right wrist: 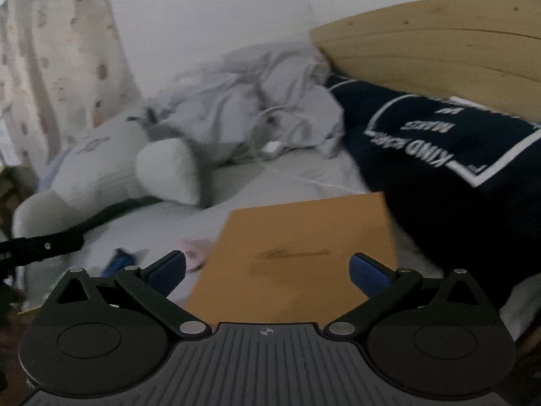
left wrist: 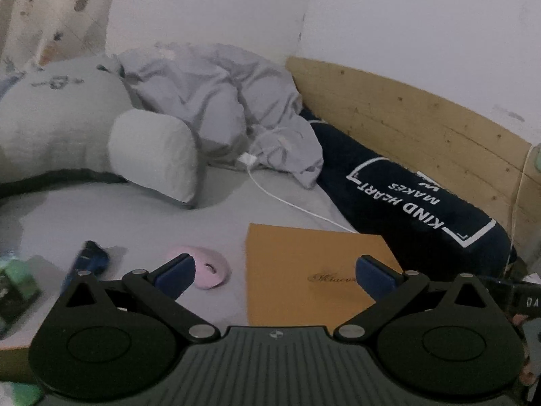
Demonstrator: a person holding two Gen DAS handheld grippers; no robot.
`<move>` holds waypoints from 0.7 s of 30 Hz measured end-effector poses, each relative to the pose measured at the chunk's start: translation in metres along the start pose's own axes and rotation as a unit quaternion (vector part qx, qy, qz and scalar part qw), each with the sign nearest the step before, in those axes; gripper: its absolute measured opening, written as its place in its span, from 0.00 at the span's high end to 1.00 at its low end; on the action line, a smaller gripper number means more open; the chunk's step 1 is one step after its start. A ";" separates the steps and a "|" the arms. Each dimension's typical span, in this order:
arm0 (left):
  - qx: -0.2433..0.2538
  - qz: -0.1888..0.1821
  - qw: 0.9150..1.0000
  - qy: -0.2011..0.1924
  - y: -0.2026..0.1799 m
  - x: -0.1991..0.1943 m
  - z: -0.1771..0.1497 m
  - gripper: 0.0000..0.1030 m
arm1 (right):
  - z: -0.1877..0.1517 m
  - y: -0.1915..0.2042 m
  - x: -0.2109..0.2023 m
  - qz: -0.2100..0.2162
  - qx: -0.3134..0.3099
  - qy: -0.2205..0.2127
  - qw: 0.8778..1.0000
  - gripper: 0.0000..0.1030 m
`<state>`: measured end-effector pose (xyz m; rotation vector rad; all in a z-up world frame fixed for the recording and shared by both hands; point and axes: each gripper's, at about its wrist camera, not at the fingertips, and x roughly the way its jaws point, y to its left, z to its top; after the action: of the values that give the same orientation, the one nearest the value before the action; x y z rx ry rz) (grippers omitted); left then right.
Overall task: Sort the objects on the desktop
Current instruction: 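Move both grippers to the flat orange Miaoweitu box on the bed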
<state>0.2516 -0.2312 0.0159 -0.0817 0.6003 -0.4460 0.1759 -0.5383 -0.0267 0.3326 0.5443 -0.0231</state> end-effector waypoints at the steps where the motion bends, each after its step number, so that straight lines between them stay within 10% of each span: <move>1: -0.003 -0.003 1.000 0.005 -0.001 0.009 0.002 0.00 | 0.001 -0.006 0.005 -0.005 0.000 0.000 1.000 0.00; 21: -0.016 -0.017 0.991 0.130 -0.001 0.183 -0.012 0.00 | -0.007 -0.092 0.123 -0.066 0.015 0.063 0.996 0.00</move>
<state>0.3790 -0.3098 -0.0905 -0.0652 0.8645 -0.4838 0.2678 -0.6148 -0.1230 0.3291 0.6911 -0.1400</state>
